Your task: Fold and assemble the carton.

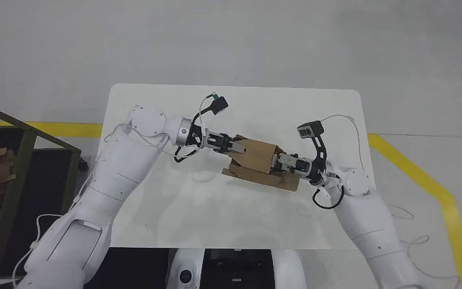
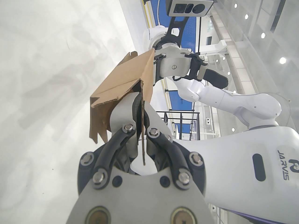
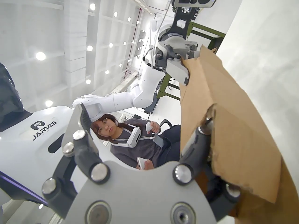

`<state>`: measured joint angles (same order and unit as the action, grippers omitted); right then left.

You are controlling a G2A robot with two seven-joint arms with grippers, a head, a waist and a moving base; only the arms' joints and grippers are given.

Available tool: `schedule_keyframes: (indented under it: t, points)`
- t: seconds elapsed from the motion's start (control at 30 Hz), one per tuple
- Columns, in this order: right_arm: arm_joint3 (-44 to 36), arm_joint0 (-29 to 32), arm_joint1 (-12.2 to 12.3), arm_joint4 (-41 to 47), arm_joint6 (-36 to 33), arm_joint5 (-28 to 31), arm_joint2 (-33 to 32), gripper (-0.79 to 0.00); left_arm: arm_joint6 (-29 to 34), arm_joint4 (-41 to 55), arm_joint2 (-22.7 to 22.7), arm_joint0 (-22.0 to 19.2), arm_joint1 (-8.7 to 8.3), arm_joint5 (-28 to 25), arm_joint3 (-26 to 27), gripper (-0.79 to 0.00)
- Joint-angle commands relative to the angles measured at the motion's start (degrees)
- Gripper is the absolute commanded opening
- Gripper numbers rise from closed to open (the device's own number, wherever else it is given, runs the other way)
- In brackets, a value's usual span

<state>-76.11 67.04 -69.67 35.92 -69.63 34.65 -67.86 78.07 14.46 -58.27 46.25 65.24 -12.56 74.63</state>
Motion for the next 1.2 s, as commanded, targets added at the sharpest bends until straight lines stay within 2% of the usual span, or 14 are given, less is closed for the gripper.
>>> schedule_keyframes:
  t: [0.0,0.03,0.3,0.6,1.0,1.17]
  points:
    - [0.05,-0.11,0.07,0.17,0.16,0.17,0.17,0.000,-0.01,0.08,-0.03,0.02,-0.06,0.00,0.04,-0.785]
    - [0.09,-0.12,0.12,0.29,0.28,0.28,0.25,-0.018,0.00,0.10,-0.04,0.03,-0.10,0.00,0.07,-0.785]
    - [0.60,-0.26,0.49,0.25,0.91,0.92,0.75,-0.409,-0.22,0.37,-0.08,0.19,-0.35,-0.21,0.33,-0.785]
    - [2.60,-1.39,0.50,-3.62,3.31,-0.33,1.90,-0.514,-0.21,0.79,-0.01,0.34,-0.59,-0.62,0.52,-0.785]
    - [0.13,-0.68,0.71,-10.47,9.52,-2.22,2.35,-0.656,-0.16,0.96,0.27,0.32,-0.87,-0.67,0.71,-0.785]
    - [-0.13,-0.35,0.83,-11.34,10.36,-2.52,2.37,-0.785,-0.19,1.30,0.33,0.15,-0.95,-0.83,0.34,-0.785]
